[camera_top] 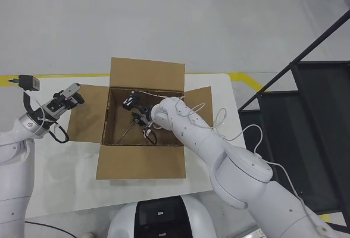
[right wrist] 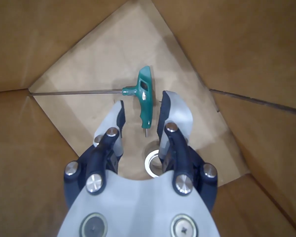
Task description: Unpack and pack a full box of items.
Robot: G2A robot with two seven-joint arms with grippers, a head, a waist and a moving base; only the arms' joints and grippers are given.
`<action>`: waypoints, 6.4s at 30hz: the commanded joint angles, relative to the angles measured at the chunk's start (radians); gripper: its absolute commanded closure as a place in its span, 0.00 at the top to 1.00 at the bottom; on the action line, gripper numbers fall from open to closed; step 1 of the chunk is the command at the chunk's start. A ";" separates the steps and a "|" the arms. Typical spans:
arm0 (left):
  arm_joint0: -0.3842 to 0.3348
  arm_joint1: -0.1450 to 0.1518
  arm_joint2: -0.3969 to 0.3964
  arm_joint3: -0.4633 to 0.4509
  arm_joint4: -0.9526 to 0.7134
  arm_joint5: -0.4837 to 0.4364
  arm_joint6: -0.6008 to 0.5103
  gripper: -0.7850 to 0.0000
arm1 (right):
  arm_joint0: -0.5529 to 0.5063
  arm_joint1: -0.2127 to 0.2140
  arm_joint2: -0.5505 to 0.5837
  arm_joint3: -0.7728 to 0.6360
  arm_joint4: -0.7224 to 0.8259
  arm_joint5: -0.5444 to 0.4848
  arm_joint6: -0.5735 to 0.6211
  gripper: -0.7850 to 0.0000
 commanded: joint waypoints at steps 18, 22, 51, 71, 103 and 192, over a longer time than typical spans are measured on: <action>0.000 0.000 0.000 0.000 0.000 0.000 0.000 1.00 | -0.001 -0.025 0.008 0.067 -0.010 0.018 -0.002 0.48; 0.000 0.000 0.000 0.000 0.000 0.000 0.000 1.00 | -0.003 -0.030 0.010 0.075 -0.010 0.016 0.000 0.44; 0.000 0.000 0.000 0.000 0.000 0.000 0.000 1.00 | 0.027 -0.007 0.043 0.094 -0.005 -0.093 0.138 0.01; 0.000 0.000 0.000 0.000 0.000 0.000 0.000 1.00 | -0.015 0.009 0.060 -0.007 -0.032 -0.012 0.066 0.61; 0.000 0.000 0.000 0.000 0.000 0.000 0.000 1.00 | -0.001 -0.024 0.052 0.043 -0.082 0.018 0.063 0.00; 0.000 0.000 0.000 0.000 0.000 0.000 0.000 1.00 | -0.513 0.344 0.699 -1.259 0.278 -0.183 0.624 0.00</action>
